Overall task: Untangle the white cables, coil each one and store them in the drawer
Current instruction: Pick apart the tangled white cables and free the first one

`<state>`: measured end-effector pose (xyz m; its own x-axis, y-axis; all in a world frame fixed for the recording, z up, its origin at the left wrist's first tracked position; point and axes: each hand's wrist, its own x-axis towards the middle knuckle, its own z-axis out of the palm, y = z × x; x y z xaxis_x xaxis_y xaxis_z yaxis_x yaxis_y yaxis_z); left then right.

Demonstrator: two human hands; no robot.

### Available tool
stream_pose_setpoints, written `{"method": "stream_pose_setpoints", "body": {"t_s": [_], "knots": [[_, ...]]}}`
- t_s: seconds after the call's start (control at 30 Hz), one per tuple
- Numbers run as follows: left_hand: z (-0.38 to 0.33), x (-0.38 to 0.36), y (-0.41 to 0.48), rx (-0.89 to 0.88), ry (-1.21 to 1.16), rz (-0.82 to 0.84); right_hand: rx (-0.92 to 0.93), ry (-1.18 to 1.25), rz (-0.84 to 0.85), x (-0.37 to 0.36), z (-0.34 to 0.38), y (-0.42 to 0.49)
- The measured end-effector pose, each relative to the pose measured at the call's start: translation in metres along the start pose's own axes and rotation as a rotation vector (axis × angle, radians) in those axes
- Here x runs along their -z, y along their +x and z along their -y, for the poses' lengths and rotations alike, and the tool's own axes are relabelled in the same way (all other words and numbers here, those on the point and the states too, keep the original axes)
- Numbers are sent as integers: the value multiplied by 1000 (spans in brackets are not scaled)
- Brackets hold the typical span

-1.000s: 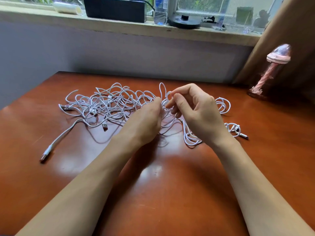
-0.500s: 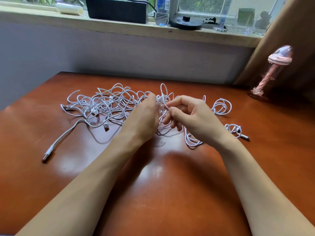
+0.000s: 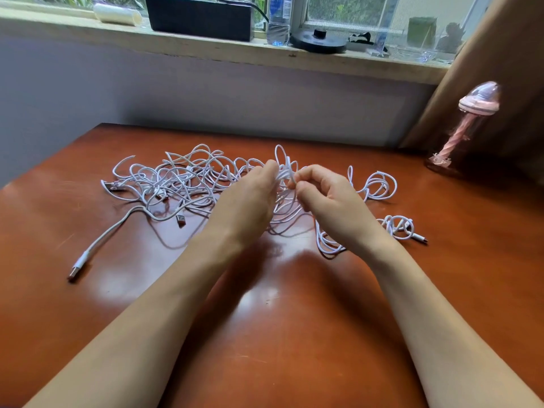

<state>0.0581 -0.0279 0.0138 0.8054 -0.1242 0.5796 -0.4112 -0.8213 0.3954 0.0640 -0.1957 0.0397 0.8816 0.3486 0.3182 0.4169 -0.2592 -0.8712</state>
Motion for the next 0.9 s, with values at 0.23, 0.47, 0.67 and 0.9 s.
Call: {"method": "stream_pose_setpoints", "body": {"t_s": [0.23,0.47,0.67,0.9], "knots": [[-4,-6,-3,-129,64,62,74,-38,-256,8,3,3],[3,-14,-3,-121,46,125,145,-14,-125,6,7,-2],[7,-13,-2,-80,-45,135,141,3,42,3,9,-5],[4,-5,-1,21,-324,100,124,-113,151,5,9,-9]]}}
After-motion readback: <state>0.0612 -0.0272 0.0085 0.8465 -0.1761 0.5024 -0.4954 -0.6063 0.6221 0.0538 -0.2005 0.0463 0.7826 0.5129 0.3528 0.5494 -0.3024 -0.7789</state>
